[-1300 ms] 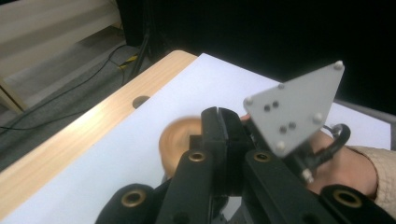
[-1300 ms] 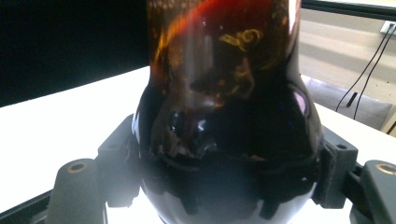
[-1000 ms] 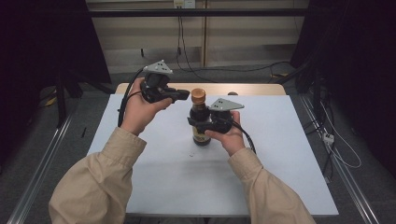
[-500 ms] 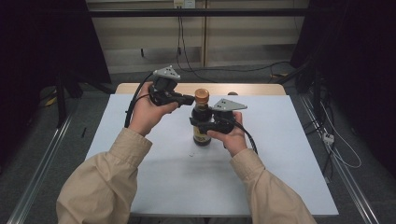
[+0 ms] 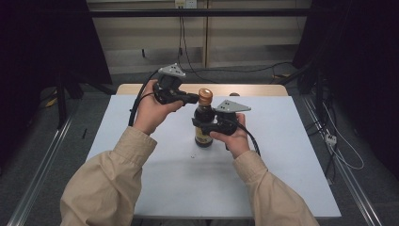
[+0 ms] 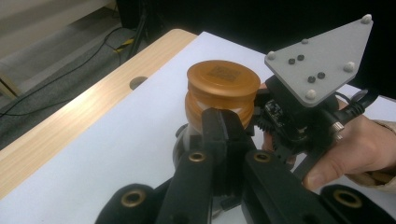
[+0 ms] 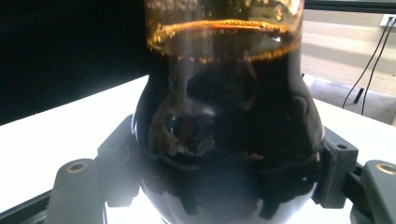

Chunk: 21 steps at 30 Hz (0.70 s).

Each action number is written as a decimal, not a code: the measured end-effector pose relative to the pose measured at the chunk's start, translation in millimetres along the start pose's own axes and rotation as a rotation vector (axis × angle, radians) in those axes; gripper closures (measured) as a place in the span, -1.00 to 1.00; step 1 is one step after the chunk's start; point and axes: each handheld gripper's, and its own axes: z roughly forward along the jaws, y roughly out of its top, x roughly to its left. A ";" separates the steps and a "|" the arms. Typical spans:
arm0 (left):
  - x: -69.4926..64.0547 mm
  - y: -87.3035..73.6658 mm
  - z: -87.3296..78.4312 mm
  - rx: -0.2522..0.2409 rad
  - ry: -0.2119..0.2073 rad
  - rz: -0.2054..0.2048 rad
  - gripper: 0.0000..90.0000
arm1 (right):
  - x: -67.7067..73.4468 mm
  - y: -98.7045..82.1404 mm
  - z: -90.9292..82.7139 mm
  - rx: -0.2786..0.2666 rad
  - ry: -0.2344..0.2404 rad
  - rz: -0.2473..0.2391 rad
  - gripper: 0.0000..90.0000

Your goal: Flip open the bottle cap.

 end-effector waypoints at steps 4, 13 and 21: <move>-0.4 1.5 0.0 -0.010 0.007 -0.001 1.00 | 0.2 0.3 0.3 0.001 0.001 0.000 -0.41; 0.1 4.5 0.7 -0.030 -0.004 -0.019 1.00 | -0.7 0.3 0.3 0.001 0.004 0.005 -0.41; -0.4 8.4 2.7 -0.058 0.001 -0.022 1.00 | -1.6 0.1 0.3 -0.002 0.001 0.017 -0.41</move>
